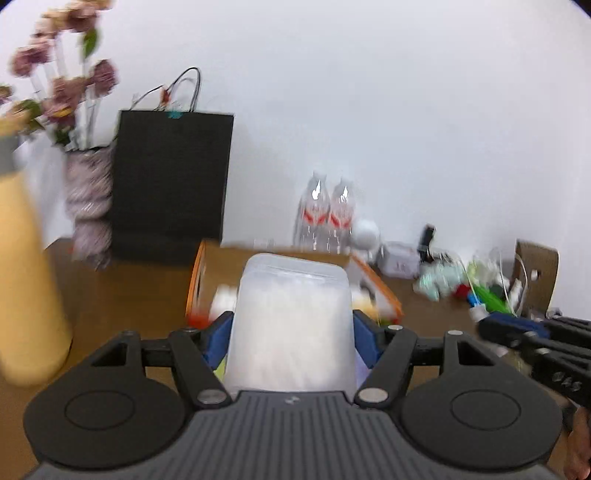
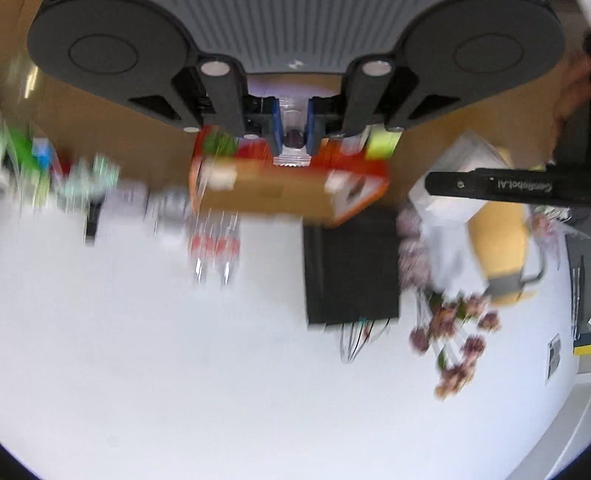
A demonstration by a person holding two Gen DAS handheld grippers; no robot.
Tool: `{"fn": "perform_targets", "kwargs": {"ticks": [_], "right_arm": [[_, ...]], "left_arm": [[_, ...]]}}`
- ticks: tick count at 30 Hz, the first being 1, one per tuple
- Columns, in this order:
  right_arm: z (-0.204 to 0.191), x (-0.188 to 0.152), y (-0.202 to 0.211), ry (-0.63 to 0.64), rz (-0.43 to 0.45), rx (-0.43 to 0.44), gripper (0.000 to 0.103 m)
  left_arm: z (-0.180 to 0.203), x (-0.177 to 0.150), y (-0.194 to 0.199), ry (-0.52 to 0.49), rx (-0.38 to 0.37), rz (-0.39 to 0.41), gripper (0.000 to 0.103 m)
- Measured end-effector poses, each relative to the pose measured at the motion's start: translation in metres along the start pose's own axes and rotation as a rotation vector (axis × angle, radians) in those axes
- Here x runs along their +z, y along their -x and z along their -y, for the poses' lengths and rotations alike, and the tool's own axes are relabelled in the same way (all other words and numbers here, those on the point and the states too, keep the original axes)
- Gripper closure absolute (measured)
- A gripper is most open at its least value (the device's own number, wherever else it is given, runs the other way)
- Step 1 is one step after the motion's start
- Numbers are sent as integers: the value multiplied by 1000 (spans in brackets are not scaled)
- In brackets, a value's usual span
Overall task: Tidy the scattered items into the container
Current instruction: 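Carry both held items into the cardboard box and open both tools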
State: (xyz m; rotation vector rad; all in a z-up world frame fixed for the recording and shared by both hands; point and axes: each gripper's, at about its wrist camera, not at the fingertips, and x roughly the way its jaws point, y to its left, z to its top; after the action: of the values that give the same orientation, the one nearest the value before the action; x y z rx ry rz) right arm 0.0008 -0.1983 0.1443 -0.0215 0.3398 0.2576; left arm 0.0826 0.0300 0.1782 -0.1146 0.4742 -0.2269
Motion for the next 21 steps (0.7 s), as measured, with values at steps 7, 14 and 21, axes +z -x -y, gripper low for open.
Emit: {"fn": "perform_targets", "kwargs": {"ticks": [7,14,21], "right_arm": [[69,132,-145,-48,-114,25,91],[110,111,-309,-63,-373,-36,91],[118,67,-386,-37,-521,-64,91]], "left_arm": [[-36,105,-192,4,59,-212,35],[-62,64,-313,-19,124,-283,35],[-70,39,-351,-45,216,-379,31]]}}
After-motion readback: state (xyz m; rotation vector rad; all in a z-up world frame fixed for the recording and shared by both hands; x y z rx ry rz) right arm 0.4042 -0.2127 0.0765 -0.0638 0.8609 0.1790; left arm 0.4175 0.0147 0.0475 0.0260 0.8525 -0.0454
